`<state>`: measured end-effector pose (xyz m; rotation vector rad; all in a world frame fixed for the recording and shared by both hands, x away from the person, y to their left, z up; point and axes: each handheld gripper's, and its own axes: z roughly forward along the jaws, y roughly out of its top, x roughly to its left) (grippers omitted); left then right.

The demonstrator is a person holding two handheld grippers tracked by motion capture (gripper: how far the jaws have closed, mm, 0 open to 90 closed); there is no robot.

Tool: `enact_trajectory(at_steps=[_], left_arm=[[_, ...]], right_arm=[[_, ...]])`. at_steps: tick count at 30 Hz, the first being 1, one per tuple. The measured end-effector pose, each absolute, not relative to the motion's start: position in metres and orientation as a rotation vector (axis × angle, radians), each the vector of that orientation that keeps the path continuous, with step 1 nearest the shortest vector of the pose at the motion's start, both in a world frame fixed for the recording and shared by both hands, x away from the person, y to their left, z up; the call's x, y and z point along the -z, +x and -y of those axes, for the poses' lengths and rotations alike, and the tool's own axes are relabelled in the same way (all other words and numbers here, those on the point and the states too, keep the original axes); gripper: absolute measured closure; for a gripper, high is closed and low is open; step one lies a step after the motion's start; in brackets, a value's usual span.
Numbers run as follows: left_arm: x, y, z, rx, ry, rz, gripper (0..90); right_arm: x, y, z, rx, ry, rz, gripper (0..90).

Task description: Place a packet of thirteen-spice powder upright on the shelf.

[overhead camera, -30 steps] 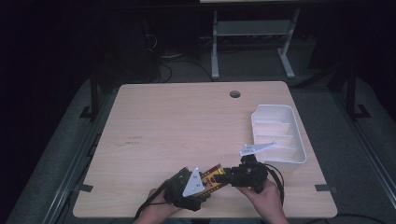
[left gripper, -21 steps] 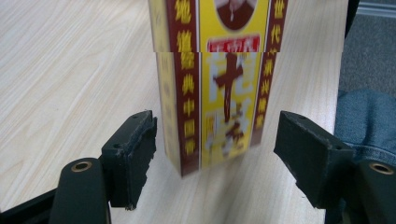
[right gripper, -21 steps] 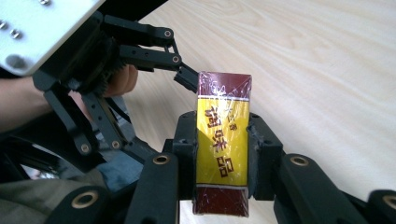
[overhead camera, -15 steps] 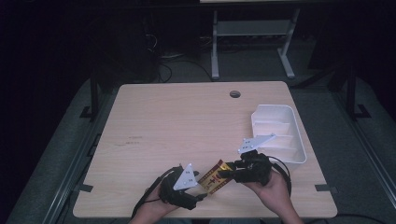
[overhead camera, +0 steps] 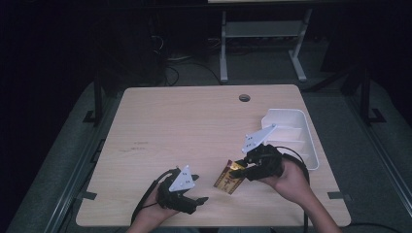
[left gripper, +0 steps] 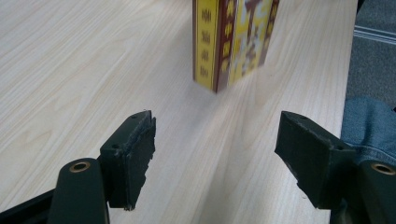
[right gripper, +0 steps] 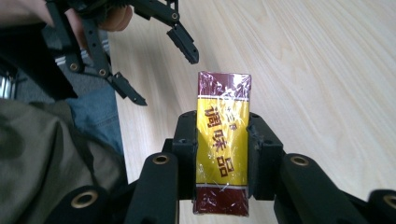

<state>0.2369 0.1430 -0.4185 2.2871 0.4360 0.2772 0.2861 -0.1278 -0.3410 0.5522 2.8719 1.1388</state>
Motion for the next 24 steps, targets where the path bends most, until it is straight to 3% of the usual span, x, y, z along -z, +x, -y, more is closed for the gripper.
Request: enact_trajectory(at_steps=[24], left_arm=[[0.421, 0.241, -0.15, -0.281, 2.294, -0.472, 25.3]], right_arm=[[0.296, 0.31, 0.142, -0.94, 0.333, -2.938, 69.0]])
